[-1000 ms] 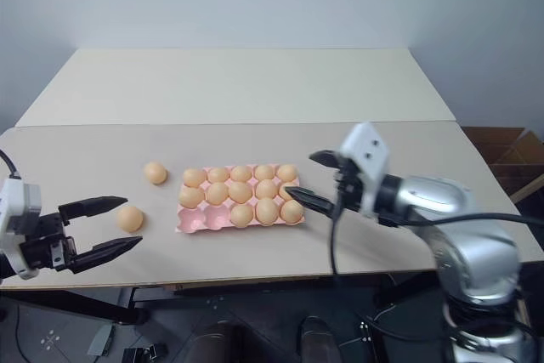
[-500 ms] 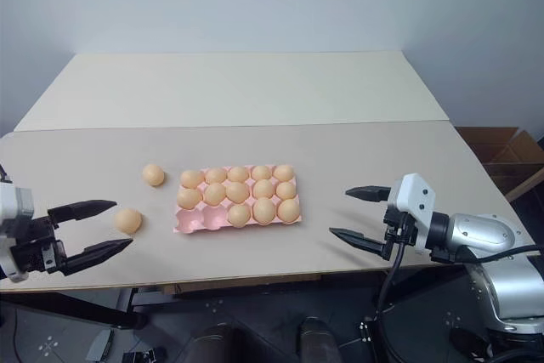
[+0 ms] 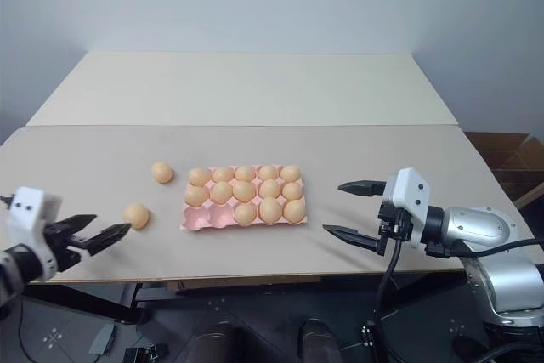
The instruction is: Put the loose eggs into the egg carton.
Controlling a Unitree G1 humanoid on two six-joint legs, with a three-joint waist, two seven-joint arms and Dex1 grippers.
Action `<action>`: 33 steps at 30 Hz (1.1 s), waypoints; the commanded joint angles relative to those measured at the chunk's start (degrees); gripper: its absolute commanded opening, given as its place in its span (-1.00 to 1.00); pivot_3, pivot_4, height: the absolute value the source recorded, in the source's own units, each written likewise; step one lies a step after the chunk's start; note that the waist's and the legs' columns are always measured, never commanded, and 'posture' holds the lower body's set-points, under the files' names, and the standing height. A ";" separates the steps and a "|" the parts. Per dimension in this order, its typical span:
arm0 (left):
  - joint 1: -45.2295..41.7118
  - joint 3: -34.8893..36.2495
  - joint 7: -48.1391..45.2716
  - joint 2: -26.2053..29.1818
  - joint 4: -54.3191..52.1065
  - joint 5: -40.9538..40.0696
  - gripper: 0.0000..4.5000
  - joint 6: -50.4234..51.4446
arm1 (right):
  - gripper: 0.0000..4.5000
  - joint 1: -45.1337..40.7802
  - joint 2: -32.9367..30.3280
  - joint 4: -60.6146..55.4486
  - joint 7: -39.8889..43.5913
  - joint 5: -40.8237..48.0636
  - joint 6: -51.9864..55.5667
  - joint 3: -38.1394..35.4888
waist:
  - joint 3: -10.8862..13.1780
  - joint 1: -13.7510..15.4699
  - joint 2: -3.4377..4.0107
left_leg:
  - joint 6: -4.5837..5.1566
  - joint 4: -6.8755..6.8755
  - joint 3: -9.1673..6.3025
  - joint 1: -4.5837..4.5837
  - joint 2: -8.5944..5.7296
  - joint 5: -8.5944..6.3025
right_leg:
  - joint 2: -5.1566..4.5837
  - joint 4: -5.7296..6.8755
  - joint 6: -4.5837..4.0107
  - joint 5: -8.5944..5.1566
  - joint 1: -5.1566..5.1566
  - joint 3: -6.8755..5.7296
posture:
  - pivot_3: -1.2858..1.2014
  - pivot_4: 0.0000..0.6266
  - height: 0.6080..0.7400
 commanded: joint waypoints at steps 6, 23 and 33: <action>-13.75 -7.82 14.86 -7.70 6.18 4.49 1.00 11.56 | 0.98 0.75 -1.42 -5.20 -1.28 3.28 0.47 -1.94 | -0.01 0.11 -0.05 | 0.01 -0.03 -0.08 -0.07 -0.06 0.00 | 0.01 -0.03 0.08 0.04 0.00 -0.04 | 0.03 -0.52 1.00; -16.71 -16.32 -0.87 -0.97 0.37 5.66 -0.18 -3.85 | 1.00 3.19 -1.82 -8.15 -6.12 4.98 0.53 -2.87 | -0.02 0.25 -0.05 | 0.00 -0.02 -0.04 -0.12 -0.10 0.00 | -0.07 -0.11 -0.05 -0.02 -0.02 -0.01 | 0.03 -0.52 1.00; -23.22 -33.37 -15.91 2.47 5.14 8.89 -0.18 -12.65 | 1.00 4.98 -1.21 -10.30 -9.08 4.81 0.20 -2.51 | -0.02 0.04 -0.05 | 0.01 -0.01 -0.03 -0.15 -0.11 0.00 | -0.02 -0.12 0.11 0.05 -0.04 0.00 | 0.03 -0.52 1.00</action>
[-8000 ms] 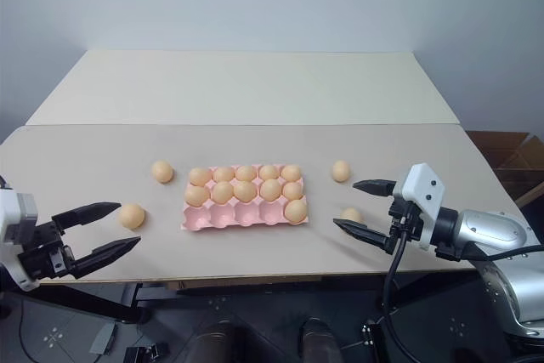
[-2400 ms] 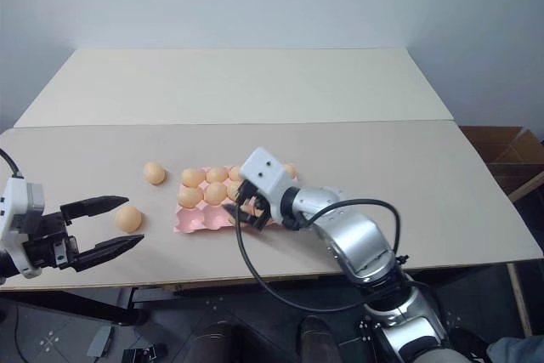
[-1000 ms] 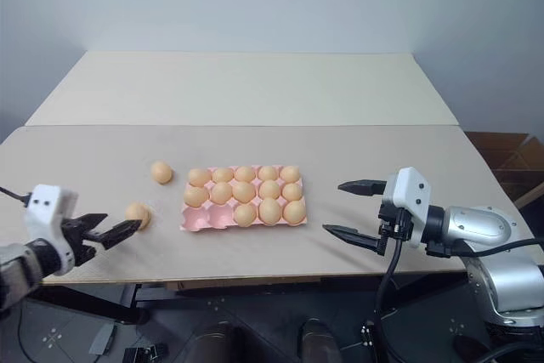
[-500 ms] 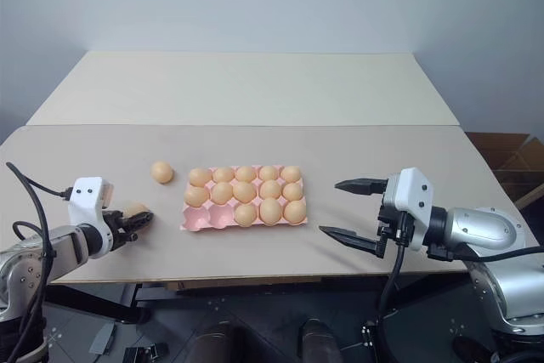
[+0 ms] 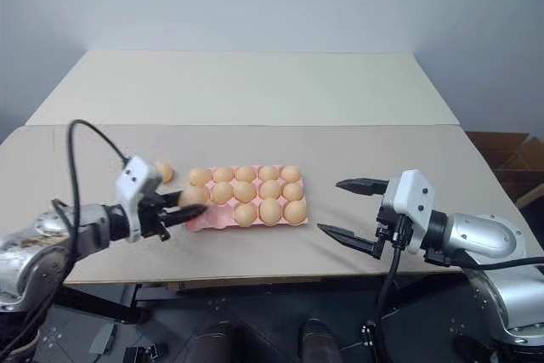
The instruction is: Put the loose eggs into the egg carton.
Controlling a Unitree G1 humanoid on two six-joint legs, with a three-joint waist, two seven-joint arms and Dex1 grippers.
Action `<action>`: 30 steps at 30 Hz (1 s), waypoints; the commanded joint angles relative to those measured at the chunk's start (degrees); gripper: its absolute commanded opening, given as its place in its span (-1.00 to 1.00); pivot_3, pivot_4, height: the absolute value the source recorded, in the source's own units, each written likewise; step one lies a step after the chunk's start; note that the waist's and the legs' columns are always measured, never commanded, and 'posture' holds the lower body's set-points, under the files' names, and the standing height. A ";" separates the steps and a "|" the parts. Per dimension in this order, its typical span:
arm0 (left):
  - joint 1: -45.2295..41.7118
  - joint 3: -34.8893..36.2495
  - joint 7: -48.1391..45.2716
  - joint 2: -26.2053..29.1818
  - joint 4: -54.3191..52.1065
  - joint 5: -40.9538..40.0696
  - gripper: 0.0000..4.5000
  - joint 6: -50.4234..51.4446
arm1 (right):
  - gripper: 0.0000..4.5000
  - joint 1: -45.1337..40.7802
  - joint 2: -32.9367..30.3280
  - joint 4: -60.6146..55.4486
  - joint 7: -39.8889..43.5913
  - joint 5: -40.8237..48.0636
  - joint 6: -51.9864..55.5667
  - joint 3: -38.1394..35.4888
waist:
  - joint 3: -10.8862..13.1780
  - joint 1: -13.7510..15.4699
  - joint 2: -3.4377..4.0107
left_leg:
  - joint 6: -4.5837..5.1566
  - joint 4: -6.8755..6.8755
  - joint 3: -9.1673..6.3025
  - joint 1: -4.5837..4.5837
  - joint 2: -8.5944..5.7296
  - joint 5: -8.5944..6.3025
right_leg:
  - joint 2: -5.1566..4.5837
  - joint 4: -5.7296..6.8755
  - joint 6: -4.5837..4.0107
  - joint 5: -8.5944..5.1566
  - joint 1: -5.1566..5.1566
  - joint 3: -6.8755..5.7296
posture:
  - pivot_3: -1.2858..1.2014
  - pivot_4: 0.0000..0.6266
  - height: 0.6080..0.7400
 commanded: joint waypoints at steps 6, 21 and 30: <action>-5.45 -7.08 -4.55 -0.76 4.17 3.31 0.21 -3.46 | 1.00 1.52 -0.04 -3.75 -2.34 0.58 -0.25 -1.57 | 0.00 0.11 0.00 | 0.01 0.00 -0.04 0.00 0.01 0.00 | 0.02 0.01 0.20 -0.09 0.02 -0.02 | 0.03 -0.52 1.00; 13.94 20.00 -16.82 5.36 5.79 3.80 0.98 -22.55 | 1.00 -1.33 -0.71 -0.27 0.00 0.72 -1.70 0.36 | 0.00 -0.74 0.00 | 0.01 0.00 0.01 0.03 0.07 0.00 | -0.01 -0.01 0.16 -0.10 0.00 0.00 | 0.03 -0.52 1.00; 30.81 37.68 -27.78 5.33 9.94 1.63 0.98 -30.11 | 1.00 -7.45 -2.11 6.47 5.73 0.07 -3.09 1.96 | 0.01 -0.19 0.03 | 0.00 0.00 0.07 0.01 0.15 0.00 | -0.10 -0.02 -0.22 -0.41 -0.06 -0.07 | 0.03 -0.52 1.00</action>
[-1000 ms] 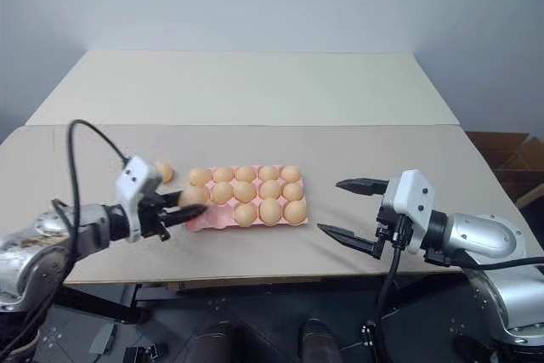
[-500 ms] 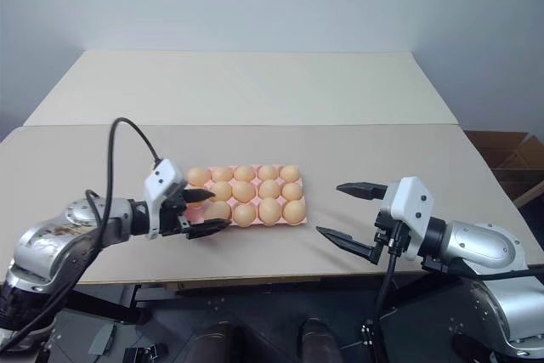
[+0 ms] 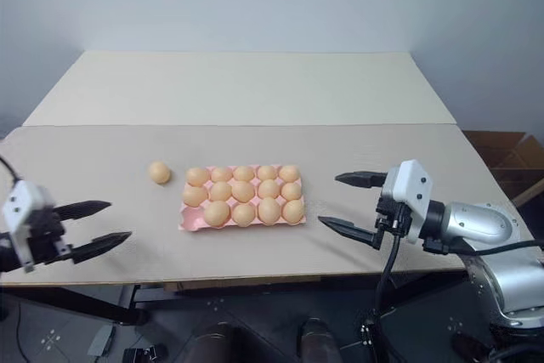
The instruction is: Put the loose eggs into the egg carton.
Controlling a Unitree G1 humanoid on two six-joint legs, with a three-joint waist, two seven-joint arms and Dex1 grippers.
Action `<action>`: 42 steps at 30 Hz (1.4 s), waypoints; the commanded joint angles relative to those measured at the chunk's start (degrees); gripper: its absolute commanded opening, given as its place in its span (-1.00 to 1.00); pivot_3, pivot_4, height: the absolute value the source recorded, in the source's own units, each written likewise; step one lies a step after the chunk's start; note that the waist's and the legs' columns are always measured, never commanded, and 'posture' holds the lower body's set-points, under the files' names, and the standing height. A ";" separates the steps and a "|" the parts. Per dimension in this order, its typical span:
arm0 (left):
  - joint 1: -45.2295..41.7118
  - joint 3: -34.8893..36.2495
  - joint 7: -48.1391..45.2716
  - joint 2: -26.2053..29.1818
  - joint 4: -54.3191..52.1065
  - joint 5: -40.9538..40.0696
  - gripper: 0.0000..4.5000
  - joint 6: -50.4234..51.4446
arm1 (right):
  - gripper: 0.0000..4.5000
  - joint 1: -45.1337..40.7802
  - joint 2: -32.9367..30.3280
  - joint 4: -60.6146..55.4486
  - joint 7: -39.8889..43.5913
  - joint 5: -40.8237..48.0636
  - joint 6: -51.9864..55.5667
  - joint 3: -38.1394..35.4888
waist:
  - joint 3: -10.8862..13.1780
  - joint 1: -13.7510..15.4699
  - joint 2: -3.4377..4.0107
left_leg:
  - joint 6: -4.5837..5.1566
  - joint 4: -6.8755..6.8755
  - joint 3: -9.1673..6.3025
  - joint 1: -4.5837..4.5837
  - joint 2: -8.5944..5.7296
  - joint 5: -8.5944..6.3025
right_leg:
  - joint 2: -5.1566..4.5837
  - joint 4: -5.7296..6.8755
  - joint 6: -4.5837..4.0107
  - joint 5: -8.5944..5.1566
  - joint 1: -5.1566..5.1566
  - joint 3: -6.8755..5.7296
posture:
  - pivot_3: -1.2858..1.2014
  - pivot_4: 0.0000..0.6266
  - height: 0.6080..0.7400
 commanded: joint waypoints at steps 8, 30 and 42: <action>4.56 4.71 4.58 -8.25 -7.54 -3.72 0.98 -1.63 | 1.00 -2.40 -1.10 1.32 2.45 -0.36 -1.68 -0.43 | 0.00 0.43 -0.01 | 0.02 0.00 0.01 -0.02 0.00 -0.01 | 0.01 0.00 0.00 0.02 0.01 0.01 | 0.03 -0.52 1.00; -39.89 -18.94 46.07 -15.81 10.04 5.52 0.98 29.14 | 1.00 -2.58 0.80 -0.88 -2.33 -0.77 -1.38 -0.12 | -0.01 -0.08 -0.04 | 0.03 0.08 -0.08 -0.05 -0.12 -0.01 | 0.11 0.01 0.39 0.52 0.09 0.06 | 0.03 -0.52 1.00; -52.07 -23.09 53.59 -23.97 24.34 10.94 0.71 31.42 | 1.00 -1.86 1.04 -2.38 -3.15 -0.07 -1.04 -0.65 | -0.01 -0.08 -0.06 | 0.03 0.11 -0.16 -0.11 -0.20 0.00 | 0.09 0.01 0.43 0.55 0.10 0.01 | 0.03 -0.52 1.00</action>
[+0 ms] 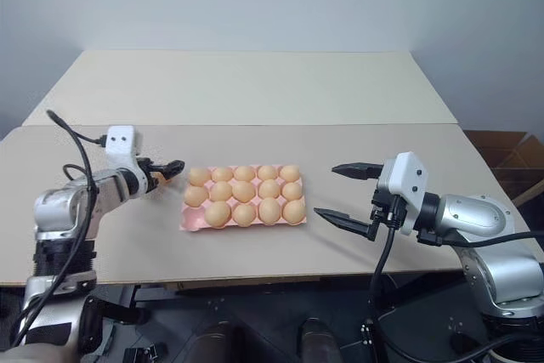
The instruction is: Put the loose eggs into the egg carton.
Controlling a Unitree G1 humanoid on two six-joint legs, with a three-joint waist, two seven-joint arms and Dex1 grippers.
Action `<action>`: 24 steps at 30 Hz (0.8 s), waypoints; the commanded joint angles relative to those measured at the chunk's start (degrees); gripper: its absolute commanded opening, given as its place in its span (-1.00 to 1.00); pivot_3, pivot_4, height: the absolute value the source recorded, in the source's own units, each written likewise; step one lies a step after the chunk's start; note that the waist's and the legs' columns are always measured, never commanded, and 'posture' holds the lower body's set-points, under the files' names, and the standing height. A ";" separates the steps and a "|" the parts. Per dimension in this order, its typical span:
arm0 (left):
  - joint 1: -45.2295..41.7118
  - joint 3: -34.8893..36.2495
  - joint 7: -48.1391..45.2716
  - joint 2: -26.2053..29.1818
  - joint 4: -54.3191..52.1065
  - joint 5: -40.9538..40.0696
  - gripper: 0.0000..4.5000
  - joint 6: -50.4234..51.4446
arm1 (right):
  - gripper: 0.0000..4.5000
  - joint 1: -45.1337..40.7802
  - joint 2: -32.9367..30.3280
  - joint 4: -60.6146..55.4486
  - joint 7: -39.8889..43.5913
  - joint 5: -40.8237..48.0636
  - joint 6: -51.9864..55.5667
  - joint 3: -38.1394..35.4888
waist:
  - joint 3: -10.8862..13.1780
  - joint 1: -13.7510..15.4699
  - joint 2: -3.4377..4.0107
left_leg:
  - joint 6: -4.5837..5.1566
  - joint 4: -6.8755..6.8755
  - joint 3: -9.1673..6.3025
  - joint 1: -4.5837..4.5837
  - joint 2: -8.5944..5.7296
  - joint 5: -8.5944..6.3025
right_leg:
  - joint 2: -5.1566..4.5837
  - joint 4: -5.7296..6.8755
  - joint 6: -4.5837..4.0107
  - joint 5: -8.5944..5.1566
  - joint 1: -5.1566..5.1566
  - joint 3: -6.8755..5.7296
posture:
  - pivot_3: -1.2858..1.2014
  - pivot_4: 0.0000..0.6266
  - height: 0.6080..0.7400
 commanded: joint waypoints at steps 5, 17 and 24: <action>-0.65 1.24 0.90 -0.43 0.52 1.18 -0.04 -0.02 | 1.00 0.99 0.04 -2.66 -1.34 1.07 -0.43 -2.46 | 0.00 -0.08 0.00 | 0.00 0.00 -0.01 -0.02 0.00 0.00 | -0.01 -0.01 0.00 0.00 -0.01 0.00 | 0.03 -0.52 1.00; 8.15 0.98 -12.88 8.01 -17.59 -2.01 -0.31 -6.30 | 1.00 2.55 0.24 -4.40 -3.38 1.59 -0.06 -2.41 | 0.00 -0.26 0.00 | -0.01 0.01 0.00 -0.06 0.02 0.00 | -0.04 -0.01 0.01 0.01 -0.05 0.01 | 0.03 -0.52 1.00; 22.60 1.93 -34.75 15.12 -28.39 -10.53 -0.31 -15.18 | 1.00 3.96 0.87 -5.88 -4.96 1.63 -0.01 -1.76 | -0.01 -0.26 0.02 | -0.01 0.01 0.10 0.01 0.05 -0.01 | -0.08 -0.02 -0.06 -0.03 -0.04 0.06 | 0.03 -0.52 1.00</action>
